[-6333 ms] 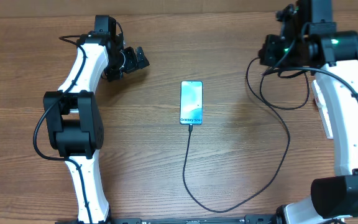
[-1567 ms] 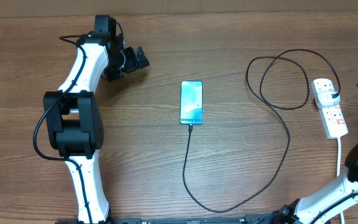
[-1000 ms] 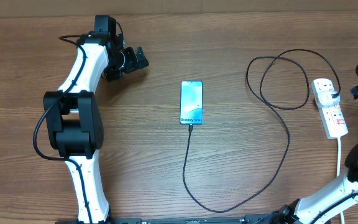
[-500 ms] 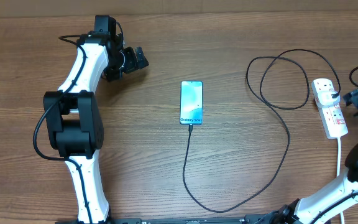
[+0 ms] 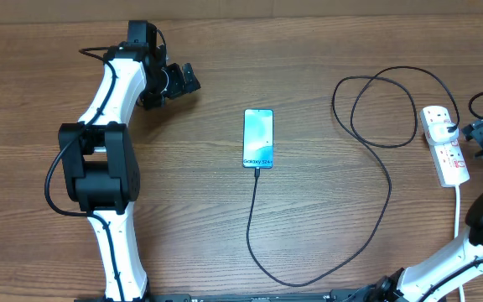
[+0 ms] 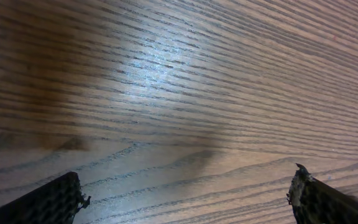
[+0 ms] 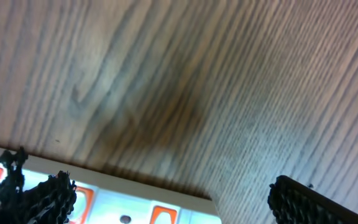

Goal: Plug charger to phone and switch on socket

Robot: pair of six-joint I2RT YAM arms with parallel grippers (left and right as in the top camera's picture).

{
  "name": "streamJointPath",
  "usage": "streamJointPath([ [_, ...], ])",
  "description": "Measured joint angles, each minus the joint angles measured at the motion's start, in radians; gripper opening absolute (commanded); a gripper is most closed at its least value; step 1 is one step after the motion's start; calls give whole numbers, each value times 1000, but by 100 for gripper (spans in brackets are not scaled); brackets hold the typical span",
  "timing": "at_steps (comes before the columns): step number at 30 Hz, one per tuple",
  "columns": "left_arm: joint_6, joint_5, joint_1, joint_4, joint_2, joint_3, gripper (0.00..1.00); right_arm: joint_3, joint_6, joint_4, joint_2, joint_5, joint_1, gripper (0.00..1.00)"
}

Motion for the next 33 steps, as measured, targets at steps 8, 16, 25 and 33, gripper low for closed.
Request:
streamJointPath([
  [8,0,0,0,0,0,0,100,0,0,6,0,0,0,100],
  [16,0,0,0,0,0,0,100,-6,0,7,0,0,0,100],
  [25,0,0,0,0,0,0,100,-32,0,7,0,0,0,100],
  [33,0,0,0,0,0,0,100,-32,0,6,0,-1,0,100],
])
